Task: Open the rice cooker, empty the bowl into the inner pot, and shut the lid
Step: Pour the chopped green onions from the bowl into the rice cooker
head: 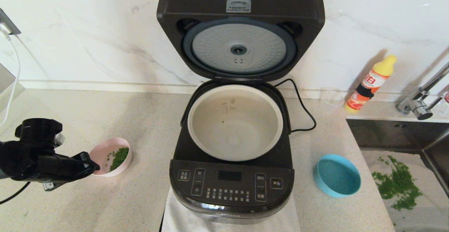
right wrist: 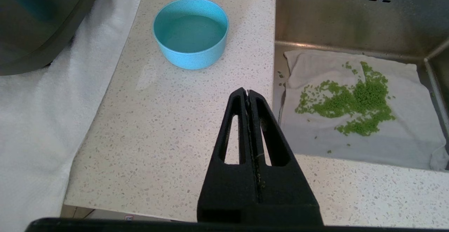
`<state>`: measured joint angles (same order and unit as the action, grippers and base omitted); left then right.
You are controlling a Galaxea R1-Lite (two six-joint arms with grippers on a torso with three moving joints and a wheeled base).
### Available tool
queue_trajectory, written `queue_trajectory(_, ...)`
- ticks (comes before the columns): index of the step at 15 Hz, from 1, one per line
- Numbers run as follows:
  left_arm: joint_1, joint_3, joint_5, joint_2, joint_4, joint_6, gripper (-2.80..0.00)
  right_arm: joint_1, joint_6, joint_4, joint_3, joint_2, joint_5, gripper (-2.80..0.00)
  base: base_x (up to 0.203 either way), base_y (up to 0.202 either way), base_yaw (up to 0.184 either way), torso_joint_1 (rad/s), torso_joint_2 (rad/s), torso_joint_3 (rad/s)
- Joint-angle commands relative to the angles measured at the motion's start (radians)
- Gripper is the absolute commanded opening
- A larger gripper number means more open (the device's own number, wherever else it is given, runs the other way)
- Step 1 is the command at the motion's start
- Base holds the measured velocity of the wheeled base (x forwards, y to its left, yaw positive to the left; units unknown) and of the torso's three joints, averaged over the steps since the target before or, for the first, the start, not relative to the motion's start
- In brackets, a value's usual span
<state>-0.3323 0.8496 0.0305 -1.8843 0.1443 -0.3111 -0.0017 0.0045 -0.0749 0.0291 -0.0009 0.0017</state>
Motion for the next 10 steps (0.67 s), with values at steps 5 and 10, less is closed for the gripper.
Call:
queue_trajectory(5, 0.001, 0.0, 0.063, 0.007, 0.005, -0.049, -2.8, 0.0, 0.0, 0.0, 0.0, 0.001, 0.0, -2.8, 0.0, 0.0, 0.0, 0.0, 0.0, 0.0)
queue_trajectory(10, 0.001, 0.007, 0.094, 0.044, 0.019, -0.112, -2.8, 0.0, 0.0, 0.0, 0.0, 0.001, 0.0, -2.8, 0.0, 0.0, 0.0, 0.0, 0.0, 0.0)
